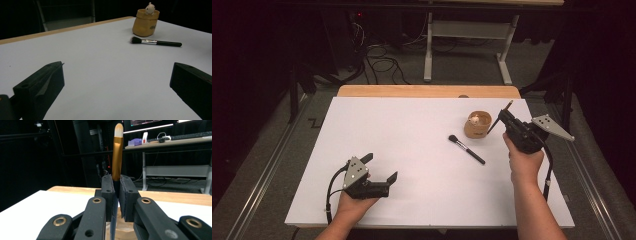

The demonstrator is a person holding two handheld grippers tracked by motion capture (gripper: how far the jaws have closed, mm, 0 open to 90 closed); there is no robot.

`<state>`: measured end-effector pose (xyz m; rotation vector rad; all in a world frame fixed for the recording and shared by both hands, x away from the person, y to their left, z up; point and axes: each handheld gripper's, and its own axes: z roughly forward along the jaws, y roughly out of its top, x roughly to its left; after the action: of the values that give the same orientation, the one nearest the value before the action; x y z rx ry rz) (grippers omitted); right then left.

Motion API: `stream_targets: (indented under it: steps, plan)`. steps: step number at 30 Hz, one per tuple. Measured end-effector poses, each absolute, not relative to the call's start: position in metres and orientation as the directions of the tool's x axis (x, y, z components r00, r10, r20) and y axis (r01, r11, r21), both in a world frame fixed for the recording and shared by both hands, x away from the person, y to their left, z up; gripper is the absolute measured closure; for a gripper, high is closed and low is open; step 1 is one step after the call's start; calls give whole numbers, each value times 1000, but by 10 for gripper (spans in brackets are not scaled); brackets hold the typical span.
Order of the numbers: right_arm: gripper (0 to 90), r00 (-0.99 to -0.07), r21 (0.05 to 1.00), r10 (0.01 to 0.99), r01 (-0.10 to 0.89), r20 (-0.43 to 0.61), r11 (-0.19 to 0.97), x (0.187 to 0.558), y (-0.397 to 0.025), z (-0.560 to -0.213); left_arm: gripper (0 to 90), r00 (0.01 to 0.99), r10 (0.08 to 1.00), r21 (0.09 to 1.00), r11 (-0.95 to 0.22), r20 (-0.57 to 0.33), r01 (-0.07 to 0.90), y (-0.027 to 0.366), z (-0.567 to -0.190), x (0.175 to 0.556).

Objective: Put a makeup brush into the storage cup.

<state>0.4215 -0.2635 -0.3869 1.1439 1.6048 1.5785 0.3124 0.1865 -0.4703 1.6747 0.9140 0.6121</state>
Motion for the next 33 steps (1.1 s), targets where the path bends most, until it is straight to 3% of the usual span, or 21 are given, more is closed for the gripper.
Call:
stream_targets:
  steps: [33]
  plan:
    - [843, -385, 975, 910, 205, 157, -81, 473, -256, -380, 2, 568, 820, 961, -98, -70, 260, 191, -469, 312]
